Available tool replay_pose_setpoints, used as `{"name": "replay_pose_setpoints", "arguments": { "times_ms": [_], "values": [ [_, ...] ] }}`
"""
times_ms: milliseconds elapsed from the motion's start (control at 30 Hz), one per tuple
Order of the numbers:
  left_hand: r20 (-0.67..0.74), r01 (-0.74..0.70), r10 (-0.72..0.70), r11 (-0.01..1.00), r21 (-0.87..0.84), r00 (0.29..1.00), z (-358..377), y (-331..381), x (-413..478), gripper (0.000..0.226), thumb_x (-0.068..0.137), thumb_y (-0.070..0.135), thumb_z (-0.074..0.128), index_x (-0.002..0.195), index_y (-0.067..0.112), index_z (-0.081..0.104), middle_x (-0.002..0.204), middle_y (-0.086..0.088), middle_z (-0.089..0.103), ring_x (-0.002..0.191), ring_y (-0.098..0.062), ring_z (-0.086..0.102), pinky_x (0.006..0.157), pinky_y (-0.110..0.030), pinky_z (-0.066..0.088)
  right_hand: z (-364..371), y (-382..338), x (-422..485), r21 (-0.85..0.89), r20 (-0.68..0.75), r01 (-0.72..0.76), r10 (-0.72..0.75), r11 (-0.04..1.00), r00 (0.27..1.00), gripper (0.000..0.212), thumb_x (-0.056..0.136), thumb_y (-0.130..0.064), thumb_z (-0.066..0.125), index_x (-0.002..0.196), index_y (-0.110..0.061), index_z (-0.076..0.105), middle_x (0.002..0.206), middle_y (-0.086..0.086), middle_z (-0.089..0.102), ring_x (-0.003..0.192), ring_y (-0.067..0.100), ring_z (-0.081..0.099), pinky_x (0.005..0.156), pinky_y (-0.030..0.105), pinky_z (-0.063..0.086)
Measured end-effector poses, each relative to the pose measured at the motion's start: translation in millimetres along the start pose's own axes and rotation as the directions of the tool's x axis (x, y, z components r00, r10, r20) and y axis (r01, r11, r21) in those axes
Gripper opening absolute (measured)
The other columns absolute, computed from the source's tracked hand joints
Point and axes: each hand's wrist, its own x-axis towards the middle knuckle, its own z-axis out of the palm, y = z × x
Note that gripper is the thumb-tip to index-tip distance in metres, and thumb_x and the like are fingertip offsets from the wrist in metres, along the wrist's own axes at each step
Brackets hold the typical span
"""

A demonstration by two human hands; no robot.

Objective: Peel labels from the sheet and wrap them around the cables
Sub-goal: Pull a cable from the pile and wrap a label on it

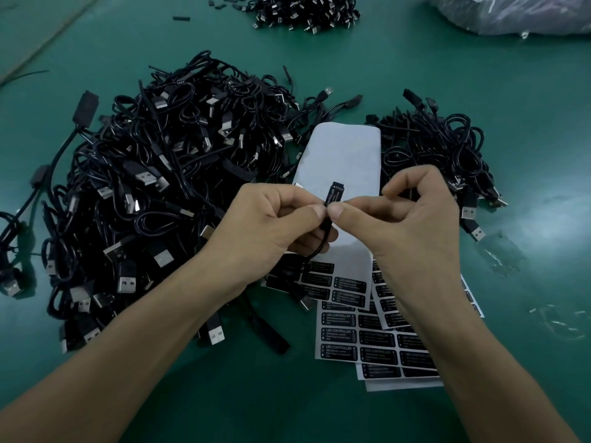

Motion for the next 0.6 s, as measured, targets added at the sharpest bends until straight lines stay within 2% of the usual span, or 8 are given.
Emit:
{"name": "replay_pose_setpoints", "arguments": {
  "times_ms": [67,200,333,400,500,600],
  "values": [
    [0.001,-0.009,0.009,1.0,-0.002,1.0,0.1,-0.1,0.1,0.019,0.097,0.004,0.059,0.086,0.004,0.074,0.073,-0.009,0.075,0.062,-0.015,0.071,0.063,-0.023,0.059,-1.7,0.8,1.5,0.002,0.015,-0.017,0.017,1.0,1.0,0.043,0.076,-0.011,0.085,0.093,-0.02,0.047,0.075,-0.005,0.076,0.066,0.009,0.072,0.063,0.015,0.052],
    [0.014,-0.03,0.03,0.999,0.014,0.999,2.4,0.5,-1.0,0.014,0.095,0.007,0.063,0.086,0.005,0.073,0.071,-0.008,0.075,0.061,-0.014,0.071,0.059,-0.019,0.056,0.2,3.5,3.3,0.035,0.086,-0.092,0.089,0.995,0.992,0.027,0.079,-0.019,0.081,0.101,-0.021,0.065,0.073,-0.006,0.074,0.059,0.0,0.062,0.057,0.012,0.047],
    [0.019,-0.048,0.047,0.997,0.062,0.999,4.2,-0.1,-1.5,0.011,0.093,0.008,0.066,0.087,0.001,0.072,0.069,-0.008,0.075,0.059,-0.012,0.069,0.059,-0.019,0.055,1.6,2.7,4.1,0.035,0.105,-0.077,0.073,0.996,0.992,0.004,0.085,-0.016,0.078,0.084,-0.016,0.075,0.066,-0.007,0.07,0.055,-0.002,0.056,0.055,0.011,0.045],
    [0.016,-0.064,0.062,0.991,0.118,0.998,4.6,-1.1,-1.8,0.01,0.092,0.01,0.068,0.086,0.002,0.071,0.068,-0.007,0.074,0.058,-0.014,0.066,0.058,-0.021,0.055,1.6,1.7,4.1,0.01,0.105,-0.054,0.053,0.998,0.993,0.009,0.086,-0.017,0.077,0.077,-0.018,0.075,0.063,-0.008,0.069,0.054,-0.001,0.054,0.055,0.012,0.045],
    [0.024,-0.106,0.103,0.97,0.218,0.994,4.9,-1.8,-3.5,0.017,0.09,0.023,0.074,0.082,0.009,0.07,0.067,-0.003,0.074,0.06,-0.024,0.068,0.059,-0.035,0.056,3.1,-0.3,2.9,-0.051,0.12,-0.004,0.01,0.999,0.993,0.018,0.09,-0.02,0.073,0.072,-0.022,0.073,0.059,-0.012,0.067,0.054,-0.001,0.054,0.055,0.012,0.044],
    [0.04,-0.12,0.113,0.96,0.252,0.993,5.1,1.4,-4.7,0.024,0.088,0.032,0.075,0.074,0.016,0.066,0.063,-0.001,0.072,0.063,-0.032,0.071,0.059,-0.042,0.057,3.3,-2.2,1.2,-0.121,0.122,0.031,-0.017,0.992,0.992,0.027,0.096,-0.024,0.065,0.071,-0.018,0.073,0.056,-0.011,0.063,0.053,0.001,0.054,0.054,0.014,0.042]
  ]
}}
